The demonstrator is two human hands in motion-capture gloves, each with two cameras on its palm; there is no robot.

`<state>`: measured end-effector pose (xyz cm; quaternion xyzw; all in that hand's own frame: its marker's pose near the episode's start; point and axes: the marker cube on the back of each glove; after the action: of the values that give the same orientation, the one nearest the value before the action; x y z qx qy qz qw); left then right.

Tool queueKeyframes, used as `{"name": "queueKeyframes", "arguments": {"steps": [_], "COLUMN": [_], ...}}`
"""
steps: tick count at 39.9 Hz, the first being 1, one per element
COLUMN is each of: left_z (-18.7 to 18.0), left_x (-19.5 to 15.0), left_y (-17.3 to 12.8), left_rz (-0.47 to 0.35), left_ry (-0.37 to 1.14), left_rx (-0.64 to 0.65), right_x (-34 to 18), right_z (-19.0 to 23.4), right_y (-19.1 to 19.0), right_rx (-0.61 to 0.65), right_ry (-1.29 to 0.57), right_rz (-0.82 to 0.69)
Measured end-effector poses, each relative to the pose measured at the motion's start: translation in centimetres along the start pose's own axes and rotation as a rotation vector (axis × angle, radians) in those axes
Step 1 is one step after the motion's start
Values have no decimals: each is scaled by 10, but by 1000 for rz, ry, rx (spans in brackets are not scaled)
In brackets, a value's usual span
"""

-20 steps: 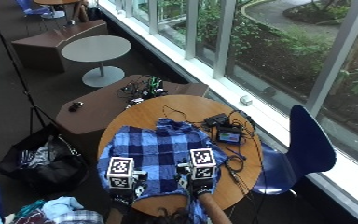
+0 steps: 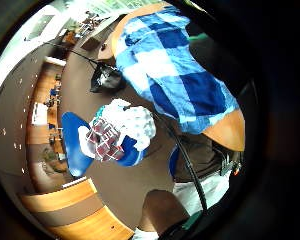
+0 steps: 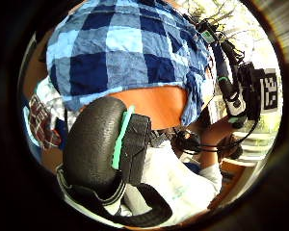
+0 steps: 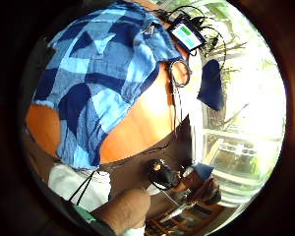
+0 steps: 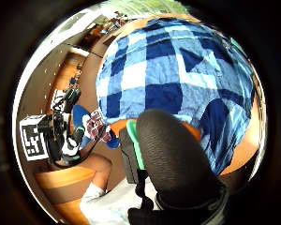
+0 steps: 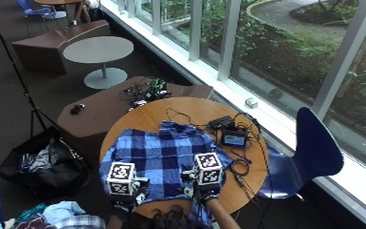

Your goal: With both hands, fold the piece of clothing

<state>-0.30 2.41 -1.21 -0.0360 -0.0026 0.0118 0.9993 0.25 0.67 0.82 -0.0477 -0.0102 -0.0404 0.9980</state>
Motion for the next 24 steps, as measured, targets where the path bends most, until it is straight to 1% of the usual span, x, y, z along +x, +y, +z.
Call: {"name": "queueKeyframes", "arguments": {"steps": [3, 7, 10, 13, 15, 17, 19, 20, 22, 24], "left_z": [17, 58, 87, 103, 108, 112, 109, 105, 96, 92], "left_x": [-3, -9, -13, -17, -20, -24, -27, -30, -38, -42], "left_y": [0, -5, -7, -6, -7, -13, -19, -21, -22, -18], "left_rz": [6, 16, 24, 38, 42, 42, 28, 15, -9, -10], "left_ry": [-8, -18, -16, -2, 15, 43, 55, 39, -39, -109], "left_rx": [6, 47, 78, 71, 89, 158, 276, 344, 461, 507], "right_x": [8, 24, 39, 53, 58, 62, 67, 70, 74, 76], "right_z": [14, 41, 62, 77, 81, 84, 85, 85, 84, 82], "right_y": [7, 17, 22, 23, 23, 21, 19, 17, 14, 13], "right_rx": [-49, -120, -175, -208, -203, -168, -92, -40, 70, 159], "right_ry": [-21, -33, -6, 26, 22, 4, 0, 9, 41, 71], "right_rz": [-17, -2, 26, 44, 48, 47, 49, 51, 47, 21]}}
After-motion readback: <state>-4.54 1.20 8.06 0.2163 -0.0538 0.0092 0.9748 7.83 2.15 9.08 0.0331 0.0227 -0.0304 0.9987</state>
